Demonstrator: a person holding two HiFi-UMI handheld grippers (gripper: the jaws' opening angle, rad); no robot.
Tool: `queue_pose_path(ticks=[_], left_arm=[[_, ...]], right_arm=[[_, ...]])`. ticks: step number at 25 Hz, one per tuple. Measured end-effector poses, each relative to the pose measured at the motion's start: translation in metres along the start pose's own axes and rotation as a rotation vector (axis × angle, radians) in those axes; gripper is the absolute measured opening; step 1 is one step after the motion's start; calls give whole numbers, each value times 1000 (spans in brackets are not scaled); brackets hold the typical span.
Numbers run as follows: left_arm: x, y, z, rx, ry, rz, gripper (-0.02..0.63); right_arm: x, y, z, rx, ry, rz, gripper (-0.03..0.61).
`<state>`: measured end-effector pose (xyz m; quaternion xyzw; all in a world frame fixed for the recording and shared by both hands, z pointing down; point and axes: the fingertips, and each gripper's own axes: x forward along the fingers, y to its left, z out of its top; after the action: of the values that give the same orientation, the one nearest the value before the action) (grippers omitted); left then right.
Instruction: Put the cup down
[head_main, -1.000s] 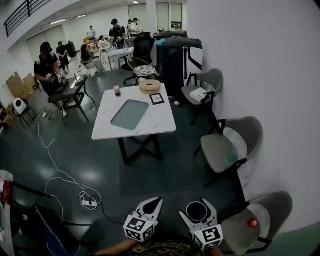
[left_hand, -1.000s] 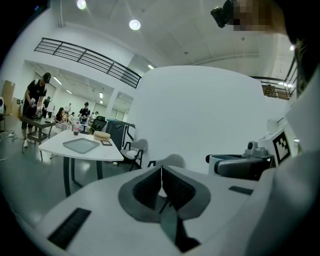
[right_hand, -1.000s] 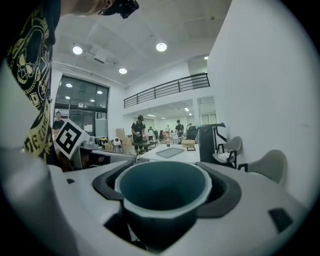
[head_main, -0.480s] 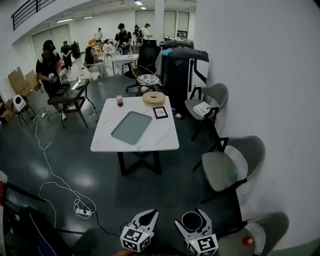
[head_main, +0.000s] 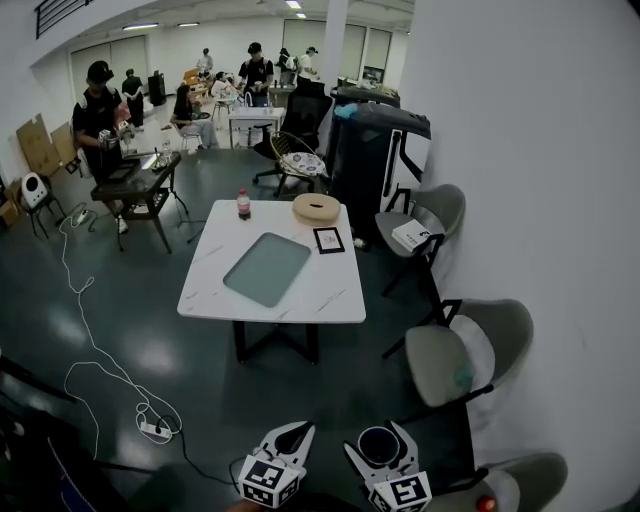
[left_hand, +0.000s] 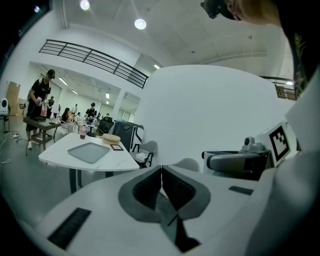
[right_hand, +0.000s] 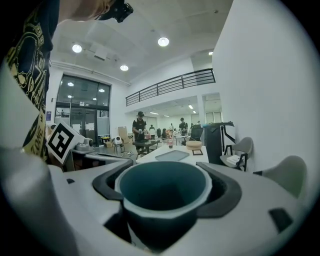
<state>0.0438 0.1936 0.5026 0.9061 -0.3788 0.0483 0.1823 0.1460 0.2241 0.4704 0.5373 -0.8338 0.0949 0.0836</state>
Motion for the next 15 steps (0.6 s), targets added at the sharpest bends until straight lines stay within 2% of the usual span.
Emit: queue_pose_path(ticks=[6, 9, 15], left_arm=[[13, 32, 29, 39, -7, -14, 14], [14, 52, 37, 31, -5, -13, 13], [14, 90, 53, 36, -18, 0, 12]], right_arm=[[40, -1, 21, -4, -14, -18, 380], [58, 0, 28, -6, -26, -43, 380], [94, 11, 28, -9, -43, -33, 380]])
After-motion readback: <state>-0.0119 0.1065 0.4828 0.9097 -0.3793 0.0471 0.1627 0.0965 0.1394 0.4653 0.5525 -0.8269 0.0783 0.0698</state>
